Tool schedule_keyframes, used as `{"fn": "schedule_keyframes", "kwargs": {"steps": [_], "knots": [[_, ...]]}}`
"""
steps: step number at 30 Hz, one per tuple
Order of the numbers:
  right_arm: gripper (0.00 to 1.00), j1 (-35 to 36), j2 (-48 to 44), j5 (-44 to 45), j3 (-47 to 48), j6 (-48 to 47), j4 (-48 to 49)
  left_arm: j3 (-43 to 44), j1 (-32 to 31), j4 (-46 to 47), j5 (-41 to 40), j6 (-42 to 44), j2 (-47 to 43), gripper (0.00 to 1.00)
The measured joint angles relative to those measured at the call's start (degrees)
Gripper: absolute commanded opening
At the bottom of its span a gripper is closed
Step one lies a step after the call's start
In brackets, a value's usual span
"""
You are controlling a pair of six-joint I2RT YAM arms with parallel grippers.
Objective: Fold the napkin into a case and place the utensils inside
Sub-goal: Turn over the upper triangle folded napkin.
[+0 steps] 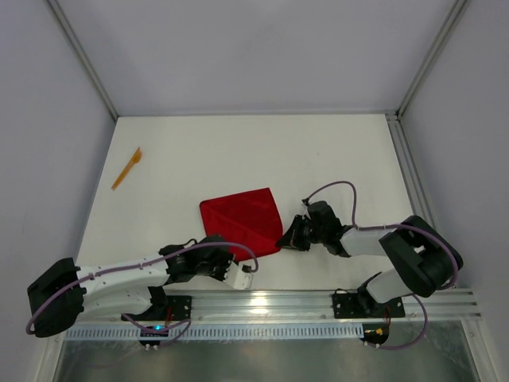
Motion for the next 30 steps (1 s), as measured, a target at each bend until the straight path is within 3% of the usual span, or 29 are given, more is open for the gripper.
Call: {"fn": "schedule_keyframes", "kwargs": {"steps": [1, 2, 3, 5, 9, 15, 23, 25, 30], "knots": [[0.03, -0.02, 0.0, -0.09, 0.0, 0.0, -0.02, 0.0, 0.0, -0.46, 0.83, -0.04, -0.22, 0.22], [0.03, -0.04, 0.0, -0.17, 0.0, -0.02, -0.07, 0.02, 0.0, -1.07, 1.6, -0.13, -0.37, 0.38], [0.03, -0.04, 0.0, -0.2, 0.0, -0.02, -0.07, 0.11, -0.02, -1.9, 2.19, -0.42, -0.44, 0.45], [0.03, -0.04, -0.04, -0.28, 0.0, -0.11, -0.15, 0.44, -0.02, -3.23, 2.54, -2.03, -0.63, 0.55], [0.03, -0.04, -0.79, -0.2, 0.0, -0.42, -1.2, 2.12, -0.02, -7.48, 2.45, -5.07, -1.64, 0.66], [0.03, -0.04, -1.29, -0.13, 0.0, -0.68, -1.88, 2.97, -0.02, -11.76, -1.29, -9.09, -1.16, 0.67], [0.03, -0.04, -1.68, -0.13, -0.02, -0.7, -1.9, 3.19, -0.02, -6.99, -3.1, -10.27, 1.27, 0.65], [0.03, -0.04, -1.95, -0.11, -0.02, -0.7, -1.9, 3.19, -0.02, -5.95, -2.73, -10.58, 1.79, 0.62], [0.03, -0.04, -2.29, -0.11, -0.07, -0.7, -1.9, 2.99, -0.02, -4.63, -1.44, -10.99, 2.82, 0.41]]}}
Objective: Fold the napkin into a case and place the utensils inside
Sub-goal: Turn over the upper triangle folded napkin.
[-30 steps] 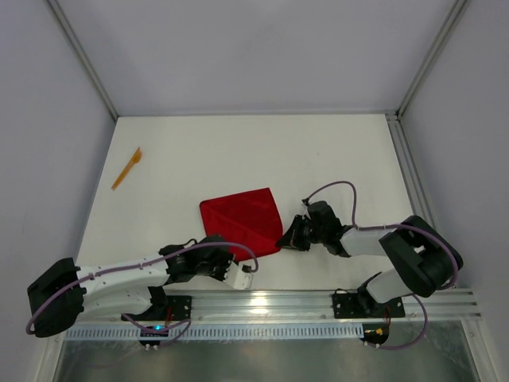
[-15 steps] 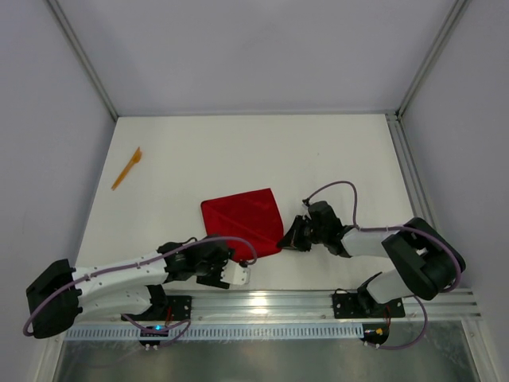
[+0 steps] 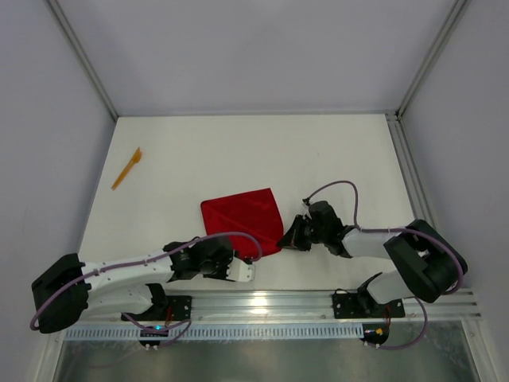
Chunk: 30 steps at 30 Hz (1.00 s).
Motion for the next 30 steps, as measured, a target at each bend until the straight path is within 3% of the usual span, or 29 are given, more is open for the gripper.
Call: {"fn": "schedule_keyframes", "kwargs": {"steps": [3, 7, 16, 30], "knots": [[0.03, 0.0, -0.26, 0.0, 0.0, 0.0, -0.07, -0.39, -0.02, 0.17, 0.52, 0.15, 0.0, 0.29], [0.03, 0.0, -0.35, -0.07, 0.0, -0.26, -0.59, -0.83, -0.02, 0.28, 0.42, 0.2, 0.07, 0.0], [0.03, 0.04, -4.85, -0.46, 1.92, -2.56, -6.49, 0.13, -0.02, -0.85, -1.44, 2.1, -0.09, 0.0], [0.03, 0.0, -12.59, -0.22, 10.36, -9.64, -20.0, 15.5, 4.28, -14.14, -0.79, 2.05, -2.16, 0.0]]}}
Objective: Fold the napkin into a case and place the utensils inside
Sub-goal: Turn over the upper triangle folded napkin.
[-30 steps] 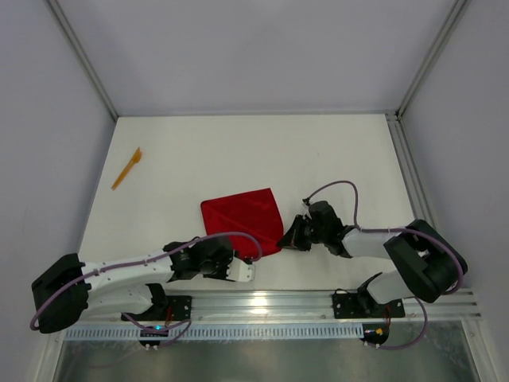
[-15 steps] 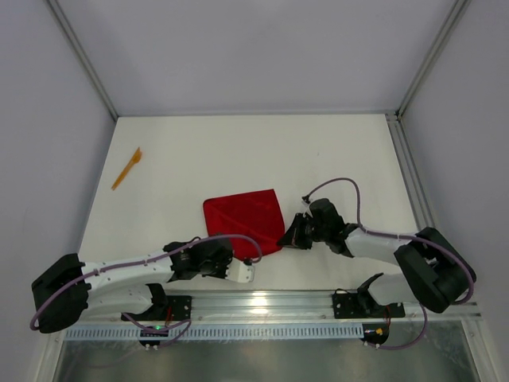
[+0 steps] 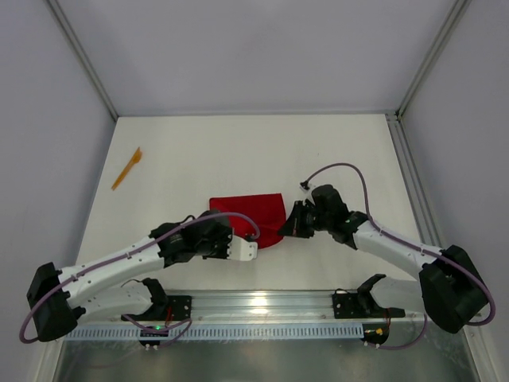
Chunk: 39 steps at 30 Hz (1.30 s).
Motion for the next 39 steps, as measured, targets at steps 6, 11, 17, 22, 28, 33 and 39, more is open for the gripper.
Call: {"fn": "schedule_keyframes", "kwargs": {"steps": [6, 11, 17, 22, 28, 33, 39], "knots": [[0.03, 0.0, -2.1, 0.46, 7.21, -4.66, -9.31, 4.42, 0.07, -5.03, 0.24, 0.26, -2.32, 0.0], [0.03, 0.0, -4.31, 0.85, 13.42, -7.98, -14.95, 7.82, 0.28, -9.38, 0.28, 0.39, -4.26, 0.0], [0.03, -0.02, -5.68, 2.43, 18.14, -11.26, -21.97, 11.3, 0.28, -12.09, 0.35, -0.48, -6.78, 0.0], [0.03, -0.09, -5.22, 3.1, 23.34, -13.66, -26.86, 16.15, 0.31, -14.43, 1.6, -2.14, -6.6, 0.0], [0.03, -0.24, -5.2, 4.85, 28.79, -15.91, -33.22, 19.47, 0.33, -15.5, 3.61, -4.07, -6.45, 0.0], [0.03, -1.05, -4.68, 6.19, 34.36, -18.75, -38.14, 24.11, 0.33, -16.85, 6.69, -7.69, -2.16, 0.0], [0.03, -3.39, -4.57, 8.37, 36.2, -21.22, -42.97, 31.1, 0.37, -16.92, 10.23, -12.22, 3.3, 0.0]]}}
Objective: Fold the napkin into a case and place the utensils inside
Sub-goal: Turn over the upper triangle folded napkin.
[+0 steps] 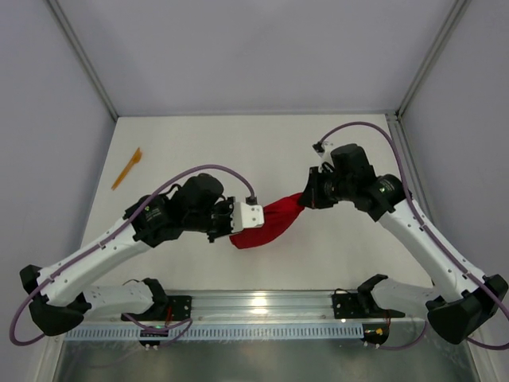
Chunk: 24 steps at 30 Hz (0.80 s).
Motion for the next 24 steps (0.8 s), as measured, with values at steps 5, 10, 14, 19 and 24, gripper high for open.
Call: {"fn": "schedule_keyframes", "kwargs": {"steps": [5, 10, 14, 19, 24], "knots": [[0.03, -0.92, -0.42, 1.66, 2.12, -1.81, -3.72, 0.76, 0.0, 0.48, 2.03, -3.26, 0.83, 0.0], [0.03, -1.38, -1.49, 2.78, 2.49, -2.58, -5.57, 1.49, 0.0, 0.55, 3.28, -4.98, 2.36, 0.0], [0.03, -1.38, -3.23, 3.43, 2.67, -2.62, -7.04, 1.49, 0.0, 0.85, 3.93, -6.05, 2.36, 0.0], [0.03, -1.38, -4.37, 3.43, 3.72, -2.6, -9.14, 2.43, -0.13, 0.85, 5.62, -6.91, 2.38, 0.0], [0.03, -1.38, -6.05, 3.08, 3.76, -2.56, -12.17, 3.08, -0.24, 0.55, 6.67, -7.23, 2.03, 0.0]]}}
